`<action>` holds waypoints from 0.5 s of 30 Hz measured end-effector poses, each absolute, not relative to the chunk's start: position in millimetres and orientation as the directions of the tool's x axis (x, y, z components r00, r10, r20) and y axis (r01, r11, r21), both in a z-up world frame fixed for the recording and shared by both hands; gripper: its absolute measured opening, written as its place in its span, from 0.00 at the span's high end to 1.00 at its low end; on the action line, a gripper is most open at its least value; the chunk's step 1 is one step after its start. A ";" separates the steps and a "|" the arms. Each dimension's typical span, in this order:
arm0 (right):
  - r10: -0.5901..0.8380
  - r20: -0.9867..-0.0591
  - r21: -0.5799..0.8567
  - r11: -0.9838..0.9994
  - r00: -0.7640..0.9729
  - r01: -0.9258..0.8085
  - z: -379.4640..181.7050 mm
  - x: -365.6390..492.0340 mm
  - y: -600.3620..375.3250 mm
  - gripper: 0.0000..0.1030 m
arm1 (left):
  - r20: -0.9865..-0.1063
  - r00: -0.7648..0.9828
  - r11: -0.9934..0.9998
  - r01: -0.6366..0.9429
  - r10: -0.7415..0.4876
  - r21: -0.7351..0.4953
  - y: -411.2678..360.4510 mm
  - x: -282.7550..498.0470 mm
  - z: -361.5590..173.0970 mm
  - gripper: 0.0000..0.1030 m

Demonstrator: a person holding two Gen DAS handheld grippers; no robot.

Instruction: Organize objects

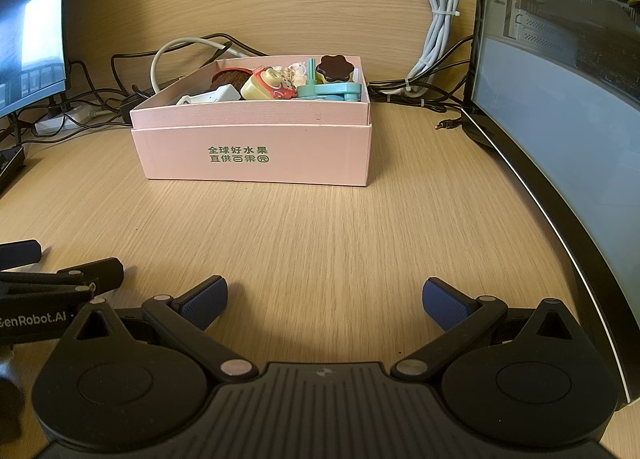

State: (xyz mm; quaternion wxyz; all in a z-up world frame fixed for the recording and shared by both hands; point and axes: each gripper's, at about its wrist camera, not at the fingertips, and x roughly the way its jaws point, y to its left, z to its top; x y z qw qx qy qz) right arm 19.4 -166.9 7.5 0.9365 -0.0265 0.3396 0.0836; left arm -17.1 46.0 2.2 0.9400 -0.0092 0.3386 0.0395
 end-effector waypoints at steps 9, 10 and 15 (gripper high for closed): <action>0.139 -0.641 0.007 0.985 0.755 -0.175 7.6 19.5 -166.8 0.00 | -0.637 0.768 0.997 -0.072 0.060 0.008 46.8 -17.1 2.3 0.01; 0.139 -0.641 0.007 0.985 0.755 -0.175 7.7 19.5 -166.7 0.00 | -0.637 0.768 0.997 -0.071 0.060 0.008 46.8 -17.0 2.3 0.01; 0.139 -0.641 0.007 0.985 0.755 -0.175 7.7 19.6 -166.5 0.00 | -0.637 0.768 0.997 -0.074 0.062 0.008 46.2 -16.8 2.2 0.01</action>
